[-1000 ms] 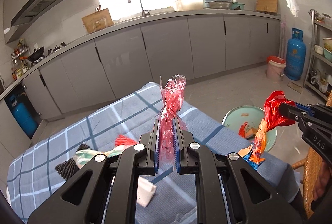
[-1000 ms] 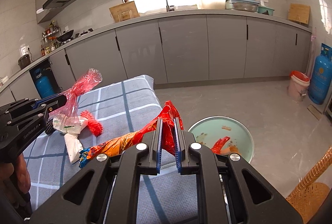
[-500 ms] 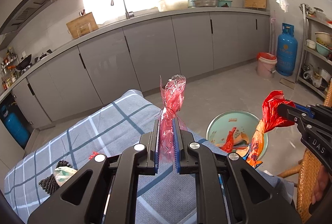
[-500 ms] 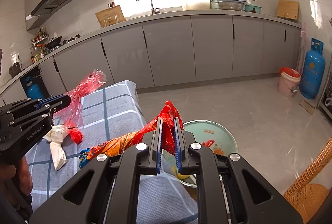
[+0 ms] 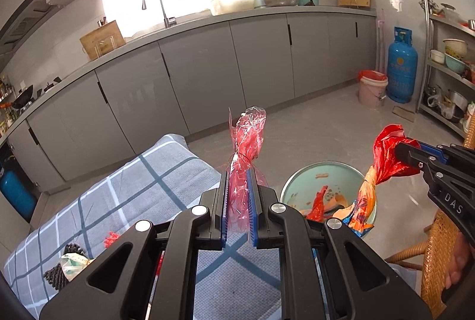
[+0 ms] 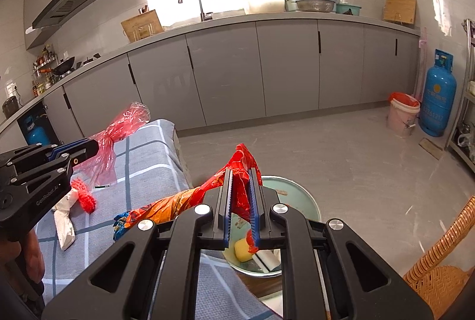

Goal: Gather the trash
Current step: 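Carry the pink bag and orange wrapper over the green basin, then open both grippers to drop the pink bag and wrapper into the basin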

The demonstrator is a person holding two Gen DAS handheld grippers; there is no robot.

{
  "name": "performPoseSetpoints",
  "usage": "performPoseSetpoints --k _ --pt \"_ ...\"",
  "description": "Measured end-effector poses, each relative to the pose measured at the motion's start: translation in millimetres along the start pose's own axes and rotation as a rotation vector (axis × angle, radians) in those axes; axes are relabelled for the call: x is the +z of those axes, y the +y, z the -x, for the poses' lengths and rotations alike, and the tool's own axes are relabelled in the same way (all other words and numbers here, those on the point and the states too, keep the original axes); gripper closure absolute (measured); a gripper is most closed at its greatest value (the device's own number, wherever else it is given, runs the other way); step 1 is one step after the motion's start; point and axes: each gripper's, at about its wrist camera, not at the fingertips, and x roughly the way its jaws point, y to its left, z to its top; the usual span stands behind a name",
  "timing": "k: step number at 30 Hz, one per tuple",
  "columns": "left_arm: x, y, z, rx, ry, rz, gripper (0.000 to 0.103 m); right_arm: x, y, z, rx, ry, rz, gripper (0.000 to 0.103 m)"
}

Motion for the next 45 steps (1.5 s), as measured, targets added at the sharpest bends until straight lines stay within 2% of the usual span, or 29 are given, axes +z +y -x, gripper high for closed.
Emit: performPoseSetpoints --k 16,33,34,36,37,38,40,43,45 --pt "15.9 -39.7 -50.3 -0.072 0.038 -0.031 0.091 3.6 -39.7 -44.4 -0.077 0.032 -0.016 0.091" --pt "13.7 -76.9 -108.9 -0.14 0.113 -0.07 0.09 -10.7 -65.9 -98.4 -0.137 0.091 0.001 0.09" --pt "13.2 -78.2 -111.2 -0.144 0.118 -0.071 0.088 -12.0 -67.2 -101.6 -0.139 0.093 -0.001 0.089" --pt "11.5 -81.3 -115.0 -0.14 0.124 -0.074 0.074 -14.6 -71.8 -108.8 -0.135 0.098 -0.015 0.081" --pt "10.8 -81.5 -115.9 -0.133 0.124 -0.072 0.053 -16.2 -74.3 -112.0 -0.142 0.1 -0.025 0.074" --pt "9.9 -80.8 -115.6 -0.127 0.119 -0.07 0.049 -17.8 -76.8 -114.1 -0.147 0.102 -0.034 0.06" --pt "8.2 -79.3 -115.4 -0.123 0.12 -0.077 0.049 -20.8 -79.5 -116.1 -0.149 0.11 -0.046 0.059" --pt "5.2 -73.4 -116.2 -0.109 0.136 -0.066 0.04 -25.9 -83.1 -115.5 -0.156 0.119 -0.06 0.059" --pt "2.9 -68.8 -115.4 -0.102 0.141 -0.057 0.039 -28.7 -85.1 -113.8 -0.156 0.122 -0.075 0.057"
